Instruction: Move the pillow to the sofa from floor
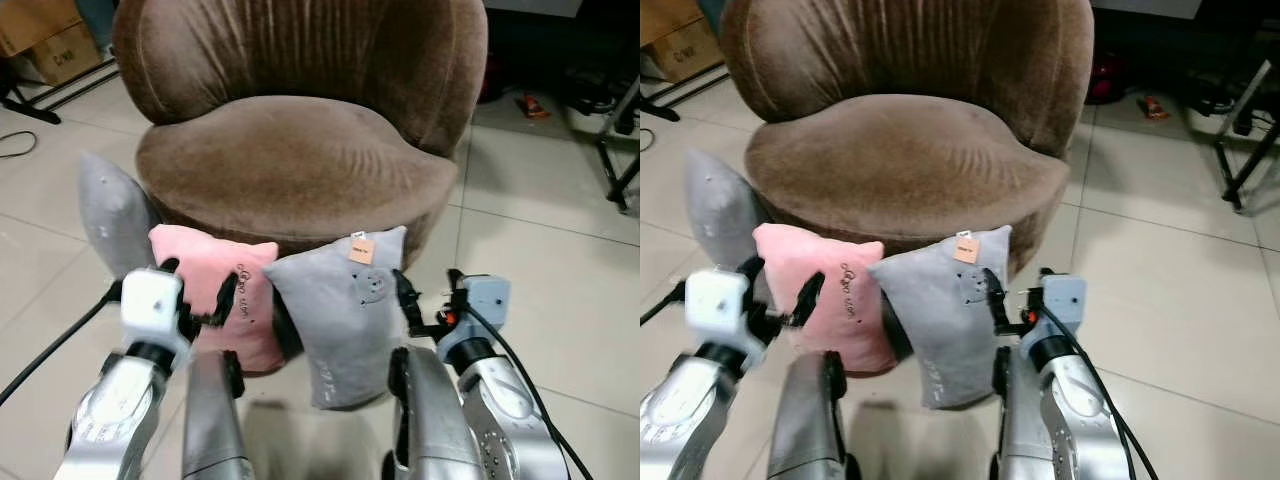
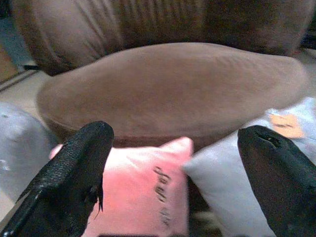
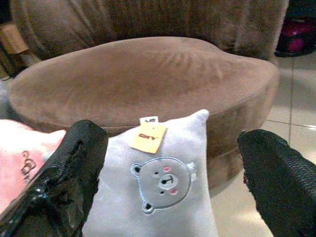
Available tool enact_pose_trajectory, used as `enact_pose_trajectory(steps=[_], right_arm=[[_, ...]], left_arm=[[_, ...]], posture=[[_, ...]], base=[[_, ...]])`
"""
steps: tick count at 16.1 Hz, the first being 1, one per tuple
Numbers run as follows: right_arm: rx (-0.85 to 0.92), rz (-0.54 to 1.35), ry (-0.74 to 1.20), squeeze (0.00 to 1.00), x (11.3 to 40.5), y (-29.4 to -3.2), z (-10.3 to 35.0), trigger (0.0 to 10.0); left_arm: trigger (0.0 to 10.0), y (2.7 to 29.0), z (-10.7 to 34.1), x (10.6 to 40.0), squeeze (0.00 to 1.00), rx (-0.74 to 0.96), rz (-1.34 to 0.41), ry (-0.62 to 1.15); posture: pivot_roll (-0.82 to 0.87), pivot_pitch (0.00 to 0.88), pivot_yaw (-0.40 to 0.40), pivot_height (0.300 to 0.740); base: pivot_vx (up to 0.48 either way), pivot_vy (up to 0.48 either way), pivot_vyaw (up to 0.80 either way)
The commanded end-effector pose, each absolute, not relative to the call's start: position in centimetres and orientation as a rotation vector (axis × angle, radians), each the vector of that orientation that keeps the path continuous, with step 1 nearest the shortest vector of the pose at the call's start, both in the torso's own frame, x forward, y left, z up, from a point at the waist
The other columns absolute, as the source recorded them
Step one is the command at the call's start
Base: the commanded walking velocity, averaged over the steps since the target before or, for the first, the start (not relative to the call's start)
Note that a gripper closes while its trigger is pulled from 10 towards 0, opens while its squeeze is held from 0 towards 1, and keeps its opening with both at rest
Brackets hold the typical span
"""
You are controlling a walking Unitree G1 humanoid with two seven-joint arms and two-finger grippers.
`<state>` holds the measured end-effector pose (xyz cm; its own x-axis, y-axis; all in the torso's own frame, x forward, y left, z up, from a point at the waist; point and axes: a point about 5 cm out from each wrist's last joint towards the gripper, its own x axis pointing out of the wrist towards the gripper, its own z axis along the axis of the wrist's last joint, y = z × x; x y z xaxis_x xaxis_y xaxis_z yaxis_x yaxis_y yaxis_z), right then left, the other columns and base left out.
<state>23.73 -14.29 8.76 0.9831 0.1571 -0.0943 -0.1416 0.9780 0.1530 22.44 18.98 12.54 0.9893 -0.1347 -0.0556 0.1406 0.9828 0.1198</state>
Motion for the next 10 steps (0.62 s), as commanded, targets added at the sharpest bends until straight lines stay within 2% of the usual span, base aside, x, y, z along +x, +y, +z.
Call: enact_pose_trajectory(steps=[1,4,10], right_arm=[[0.136,0.106,0.125,1.00,23.8,-14.8,8.2,10.0],[0.098,-0.021,0.171,1.00,24.2,-16.0,7.2,10.0],[0.086,-0.050,0.165,1.00,25.2,-16.6,7.9,10.0]], left_arm=[[10.0,18.8,12.2,22.7,0.00,0.140,-0.138,0.049],[10.0,18.4,11.9,23.3,0.00,0.166,-0.172,0.046],[10.0,17.7,10.9,23.9,0.00,0.178,-0.207,0.051]], posture=[[-0.08,0.000,0.064,0.466],[-0.07,0.000,0.061,0.466],[-0.08,0.000,0.057,0.466]], base=[[0.000,0.000,0.80],[0.281,0.000,0.80],[0.289,0.000,0.00]])
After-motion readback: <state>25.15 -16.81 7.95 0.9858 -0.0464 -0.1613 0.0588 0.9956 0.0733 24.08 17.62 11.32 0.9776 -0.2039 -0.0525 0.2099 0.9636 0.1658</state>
